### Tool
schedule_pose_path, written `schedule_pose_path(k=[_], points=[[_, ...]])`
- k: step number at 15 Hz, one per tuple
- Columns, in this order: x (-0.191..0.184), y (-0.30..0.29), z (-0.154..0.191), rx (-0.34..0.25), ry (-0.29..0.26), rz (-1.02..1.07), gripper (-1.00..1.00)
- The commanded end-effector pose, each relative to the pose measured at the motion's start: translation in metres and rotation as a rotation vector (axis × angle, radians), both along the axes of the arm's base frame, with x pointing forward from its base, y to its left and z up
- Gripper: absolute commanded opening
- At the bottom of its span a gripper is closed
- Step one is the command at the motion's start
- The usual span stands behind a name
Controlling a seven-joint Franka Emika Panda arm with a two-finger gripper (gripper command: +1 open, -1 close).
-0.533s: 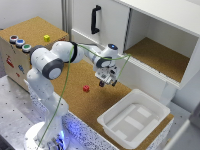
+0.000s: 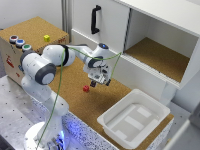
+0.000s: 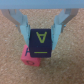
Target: Stack the purple block on top of the pink block
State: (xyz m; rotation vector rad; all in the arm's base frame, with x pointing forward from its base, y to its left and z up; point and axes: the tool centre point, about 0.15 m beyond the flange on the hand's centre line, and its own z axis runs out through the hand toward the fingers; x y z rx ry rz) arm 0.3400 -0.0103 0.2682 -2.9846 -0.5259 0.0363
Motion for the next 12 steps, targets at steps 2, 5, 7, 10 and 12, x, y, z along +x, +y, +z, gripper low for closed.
schedule_pose_path(k=[2, 5, 7, 10, 12], points=[[-0.016, 0.042, -0.014, -0.020, -0.100, -0.078, -1.00], [-0.006, 0.042, -0.021, -0.026, -0.094, -0.091, -1.00], [0.000, 0.037, -0.023, -0.016, -0.096, -0.094, -1.00], [0.012, 0.032, -0.027, -0.029, -0.092, -0.077, -1.00], [0.014, 0.030, -0.034, -0.025, -0.067, -0.076, -1.00]])
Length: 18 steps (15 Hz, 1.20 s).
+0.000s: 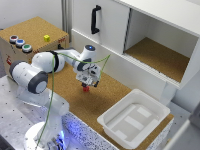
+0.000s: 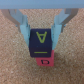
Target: Stack the purple block on top of the pink block
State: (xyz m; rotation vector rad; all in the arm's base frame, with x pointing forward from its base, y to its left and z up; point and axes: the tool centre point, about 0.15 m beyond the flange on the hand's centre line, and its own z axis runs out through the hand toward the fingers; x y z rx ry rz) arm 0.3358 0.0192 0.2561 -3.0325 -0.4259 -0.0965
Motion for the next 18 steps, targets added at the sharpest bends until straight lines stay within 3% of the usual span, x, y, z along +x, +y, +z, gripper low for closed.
schedule_pose_path(k=[1, 2, 3, 9, 14, 18], points=[[0.018, -0.001, -0.025, -0.005, 0.038, -0.011, -1.00], [0.018, -0.001, -0.028, -0.002, 0.046, -0.016, -1.00], [0.018, -0.002, -0.032, 0.000, 0.062, -0.019, 1.00], [0.013, 0.002, -0.009, -0.005, 0.013, -0.017, 1.00], [0.001, 0.022, 0.059, -0.101, -0.062, -0.006, 1.00], [-0.014, 0.037, 0.092, -0.055, -0.034, 0.026, 1.00]])
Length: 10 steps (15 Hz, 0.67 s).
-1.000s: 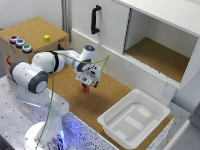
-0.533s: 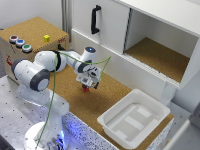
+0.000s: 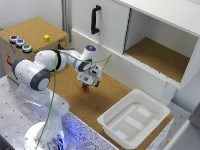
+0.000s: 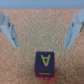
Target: Stack the purple block on top of the pink block
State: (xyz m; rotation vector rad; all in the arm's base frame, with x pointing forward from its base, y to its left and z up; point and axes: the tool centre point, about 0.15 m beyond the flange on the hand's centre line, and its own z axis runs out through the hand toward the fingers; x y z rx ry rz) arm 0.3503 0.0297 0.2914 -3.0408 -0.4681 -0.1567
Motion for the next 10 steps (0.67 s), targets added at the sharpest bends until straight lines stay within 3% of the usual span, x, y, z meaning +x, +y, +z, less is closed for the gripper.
schedule_pose_path(k=[1, 3, 10], points=[[-0.033, 0.030, 0.055, -0.042, 0.016, 0.001, 1.00], [-0.042, 0.043, 0.038, -0.031, 0.052, 0.008, 1.00], [-0.058, 0.080, 0.013, 0.004, 0.051, 0.007, 1.00]])
